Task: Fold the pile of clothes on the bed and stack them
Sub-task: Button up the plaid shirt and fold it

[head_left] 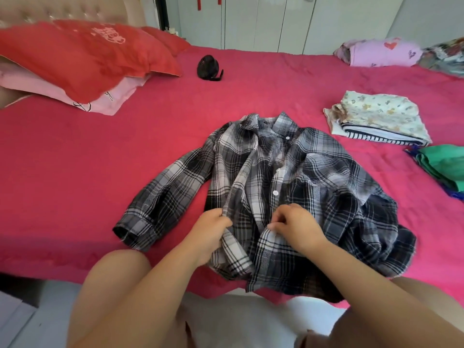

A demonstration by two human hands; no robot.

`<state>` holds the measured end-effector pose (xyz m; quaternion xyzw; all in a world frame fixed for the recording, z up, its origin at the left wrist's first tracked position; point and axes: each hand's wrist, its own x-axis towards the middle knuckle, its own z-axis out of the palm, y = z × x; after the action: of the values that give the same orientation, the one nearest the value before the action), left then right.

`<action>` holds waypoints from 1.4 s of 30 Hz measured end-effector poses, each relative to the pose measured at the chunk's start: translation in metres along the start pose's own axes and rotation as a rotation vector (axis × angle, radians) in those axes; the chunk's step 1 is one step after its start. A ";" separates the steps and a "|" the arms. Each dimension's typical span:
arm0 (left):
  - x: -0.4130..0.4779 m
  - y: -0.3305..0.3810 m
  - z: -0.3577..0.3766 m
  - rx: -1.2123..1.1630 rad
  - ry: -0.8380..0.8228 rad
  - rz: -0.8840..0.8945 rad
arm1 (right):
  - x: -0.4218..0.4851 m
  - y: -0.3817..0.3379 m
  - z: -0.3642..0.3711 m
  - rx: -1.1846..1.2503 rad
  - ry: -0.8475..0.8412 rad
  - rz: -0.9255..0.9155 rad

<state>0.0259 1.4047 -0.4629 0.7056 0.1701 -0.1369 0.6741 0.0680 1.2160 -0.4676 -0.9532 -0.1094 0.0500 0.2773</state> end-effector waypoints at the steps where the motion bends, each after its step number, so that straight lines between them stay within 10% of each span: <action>1: -0.002 0.004 -0.002 -0.117 -0.043 -0.008 | 0.001 -0.001 -0.004 -0.007 -0.010 -0.019; 14: 0.001 0.039 0.017 -0.062 -0.197 0.055 | 0.001 0.010 -0.017 0.393 -0.372 -0.084; 42: 0.018 0.017 -0.002 0.490 -0.223 0.016 | 0.020 0.011 0.001 0.893 -0.505 0.219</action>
<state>0.0496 1.4071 -0.4551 0.8297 0.0511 -0.2454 0.4988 0.0894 1.2122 -0.4756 -0.7064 -0.0406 0.3485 0.6147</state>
